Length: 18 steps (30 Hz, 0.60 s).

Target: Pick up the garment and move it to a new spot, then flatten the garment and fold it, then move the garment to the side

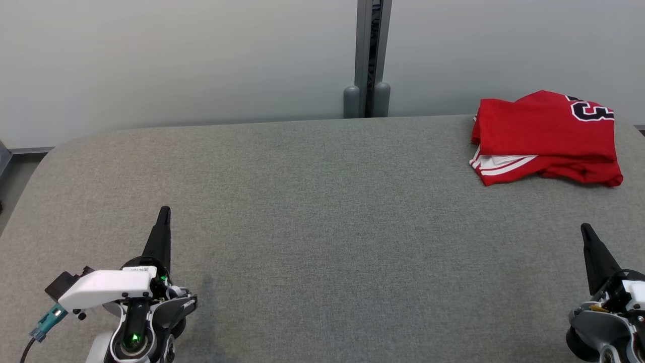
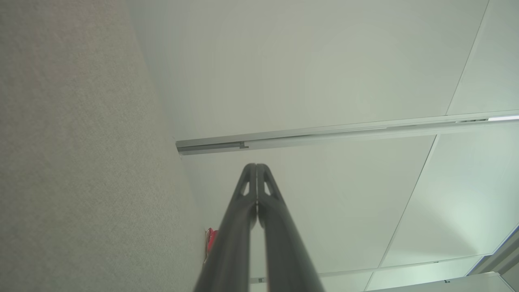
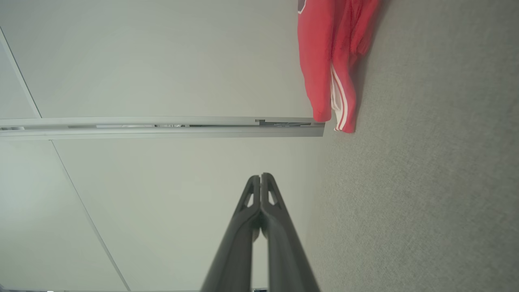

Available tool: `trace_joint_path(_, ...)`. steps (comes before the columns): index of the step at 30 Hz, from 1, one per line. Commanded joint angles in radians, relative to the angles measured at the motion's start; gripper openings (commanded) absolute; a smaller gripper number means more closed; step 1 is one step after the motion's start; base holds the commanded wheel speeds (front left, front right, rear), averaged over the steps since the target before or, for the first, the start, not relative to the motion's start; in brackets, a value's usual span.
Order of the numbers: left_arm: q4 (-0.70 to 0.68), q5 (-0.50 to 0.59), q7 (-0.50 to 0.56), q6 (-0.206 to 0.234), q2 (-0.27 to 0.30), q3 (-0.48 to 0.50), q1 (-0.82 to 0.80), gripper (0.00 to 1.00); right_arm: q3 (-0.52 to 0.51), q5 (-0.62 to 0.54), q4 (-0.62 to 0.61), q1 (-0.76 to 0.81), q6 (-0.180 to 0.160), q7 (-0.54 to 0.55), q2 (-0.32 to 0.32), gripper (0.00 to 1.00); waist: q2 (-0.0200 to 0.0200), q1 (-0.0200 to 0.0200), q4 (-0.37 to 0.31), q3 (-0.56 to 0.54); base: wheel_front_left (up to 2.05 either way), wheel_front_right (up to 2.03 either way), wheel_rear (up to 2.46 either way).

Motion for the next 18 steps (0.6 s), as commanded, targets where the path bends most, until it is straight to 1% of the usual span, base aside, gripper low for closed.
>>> trace_joint_path(1, -0.001, -0.005, 0.003, -0.007, 0.005, 0.005, -0.007, 0.00, -0.002, -0.005, 0.000, -0.009, 0.000, 0.006, -0.005, 0.00, 0.0000, 0.0000, 0.000, 0.000, 0.00, 0.00, 0.00)
trace_joint_path(18, -0.001, -0.005, 0.003, -0.007, 0.005, 0.005, -0.007, 0.00, -0.007, -0.009, 0.001, -0.010, 0.000, 0.009, -0.002, 0.00, 0.0000, 0.0000, 0.000, 0.000, 0.00, 0.00, 0.00)
